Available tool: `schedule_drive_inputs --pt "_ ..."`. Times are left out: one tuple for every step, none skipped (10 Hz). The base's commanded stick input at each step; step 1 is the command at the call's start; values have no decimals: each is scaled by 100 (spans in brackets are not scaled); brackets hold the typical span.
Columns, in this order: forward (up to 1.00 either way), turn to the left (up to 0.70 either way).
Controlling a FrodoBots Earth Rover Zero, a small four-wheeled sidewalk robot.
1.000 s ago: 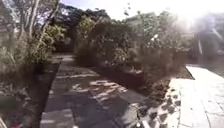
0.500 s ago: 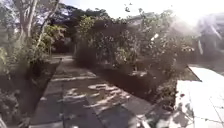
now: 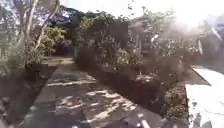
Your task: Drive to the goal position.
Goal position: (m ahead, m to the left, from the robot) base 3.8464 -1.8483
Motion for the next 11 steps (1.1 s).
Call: schedule_drive_inputs --pt "50 47" --pt "50 26" --pt "50 0" --pt "50 0" --pt "50 0" --pt "50 17" --pt "50 50" --pt "50 50" --pt "50 26" --pt "50 0" --pt "50 0"
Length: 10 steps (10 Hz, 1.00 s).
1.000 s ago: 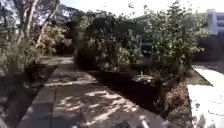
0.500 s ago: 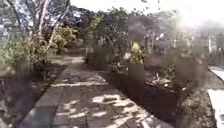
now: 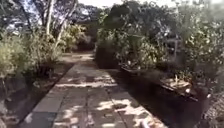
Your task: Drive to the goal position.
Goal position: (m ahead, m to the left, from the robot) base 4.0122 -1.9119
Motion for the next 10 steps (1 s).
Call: schedule_drive_inputs --pt "50 0" --pt "50 0" --pt "50 0" --pt "50 0" --pt "50 0" --pt "50 0" --pt "50 0" --pt "50 0" --pt "50 0" --pt "50 0"
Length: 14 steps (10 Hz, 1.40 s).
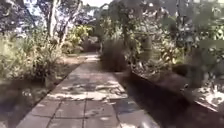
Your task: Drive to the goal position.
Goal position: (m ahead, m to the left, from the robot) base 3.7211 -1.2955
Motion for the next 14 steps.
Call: schedule_drive_inputs --pt "50 0" --pt "50 0" --pt "50 50" --pt "50 50" --pt "50 50" --pt "50 50" --pt "50 46" --pt "50 20" --pt "50 0" --pt "50 0" --pt "50 0" --pt "50 0" --pt "50 0" --pt "50 0"
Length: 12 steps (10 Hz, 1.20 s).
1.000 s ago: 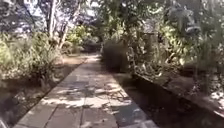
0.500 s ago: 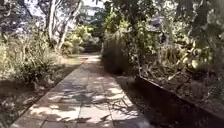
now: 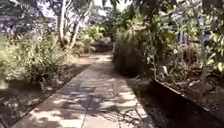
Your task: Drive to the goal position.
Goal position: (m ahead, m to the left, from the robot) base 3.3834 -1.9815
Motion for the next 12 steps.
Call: schedule_drive_inputs --pt "50 0" --pt "50 0" --pt "50 0" --pt "50 0" --pt "50 0" --pt "50 0" --pt "50 0" --pt "50 0" --pt "50 0" --pt "50 0" --pt "50 0" --pt "50 0"
